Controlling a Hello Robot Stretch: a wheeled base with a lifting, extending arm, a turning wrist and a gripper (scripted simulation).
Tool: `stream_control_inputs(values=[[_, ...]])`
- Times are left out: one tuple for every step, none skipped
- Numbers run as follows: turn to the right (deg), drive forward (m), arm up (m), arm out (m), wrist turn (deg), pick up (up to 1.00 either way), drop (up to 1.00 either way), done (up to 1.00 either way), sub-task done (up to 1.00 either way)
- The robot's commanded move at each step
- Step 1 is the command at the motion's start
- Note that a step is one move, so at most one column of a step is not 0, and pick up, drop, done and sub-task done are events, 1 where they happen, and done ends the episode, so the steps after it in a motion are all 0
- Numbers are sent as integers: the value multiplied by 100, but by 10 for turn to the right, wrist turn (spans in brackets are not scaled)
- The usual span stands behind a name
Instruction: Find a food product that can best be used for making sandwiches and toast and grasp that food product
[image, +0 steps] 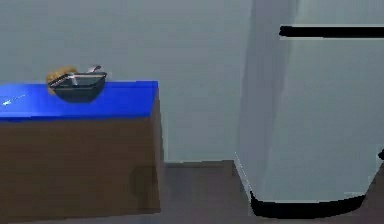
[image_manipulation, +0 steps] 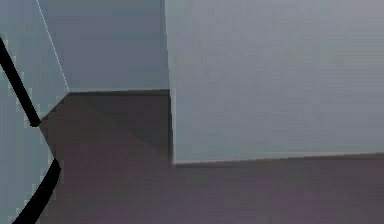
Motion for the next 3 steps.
stream_control_inputs(values=[[0,75,0,0,0,0,0,0,0],[-450,0,0,0,0,0,0,0,0],[-450,0,0,0,0,0,0,0,0]])
